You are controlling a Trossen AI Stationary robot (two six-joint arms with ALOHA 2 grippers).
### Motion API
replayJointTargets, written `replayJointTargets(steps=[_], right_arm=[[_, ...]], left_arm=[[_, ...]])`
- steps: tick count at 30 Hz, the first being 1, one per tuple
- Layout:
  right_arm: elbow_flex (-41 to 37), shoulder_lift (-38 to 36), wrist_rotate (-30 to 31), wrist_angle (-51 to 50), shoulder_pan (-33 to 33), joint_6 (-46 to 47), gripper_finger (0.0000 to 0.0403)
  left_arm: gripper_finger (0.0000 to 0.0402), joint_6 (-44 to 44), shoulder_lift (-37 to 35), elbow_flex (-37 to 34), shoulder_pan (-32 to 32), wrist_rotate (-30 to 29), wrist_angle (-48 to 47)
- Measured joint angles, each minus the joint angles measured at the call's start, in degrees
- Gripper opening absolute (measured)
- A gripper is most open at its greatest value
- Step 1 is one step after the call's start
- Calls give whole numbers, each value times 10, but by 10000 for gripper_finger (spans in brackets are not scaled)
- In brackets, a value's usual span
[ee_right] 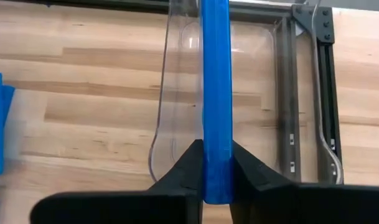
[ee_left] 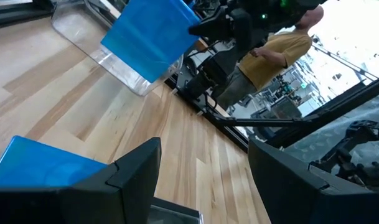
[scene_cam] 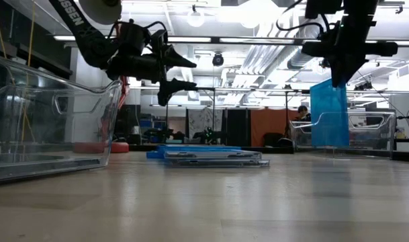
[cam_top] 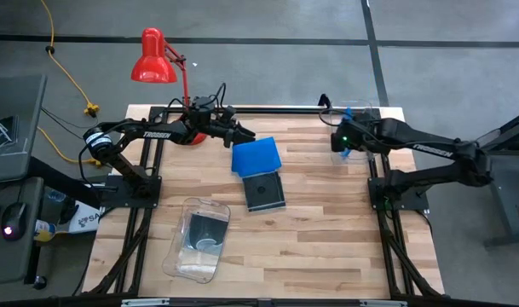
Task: Pick & place jewel cases by type
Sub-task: Put the blue cd case into the top transparent bin
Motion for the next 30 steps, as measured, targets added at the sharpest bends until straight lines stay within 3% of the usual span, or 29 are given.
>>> replayJointTargets(steps=[9,16,30], right_arm=[[0,13,-12,9,0,4,21],[0,13,-3,9,0,12,56],[0,13,28,9,0,24,74]], left_arm=[[239,0,0,0,0,3,0],[239,0,0,0,0,3,0],[239,3,0,0,0,4,0]])
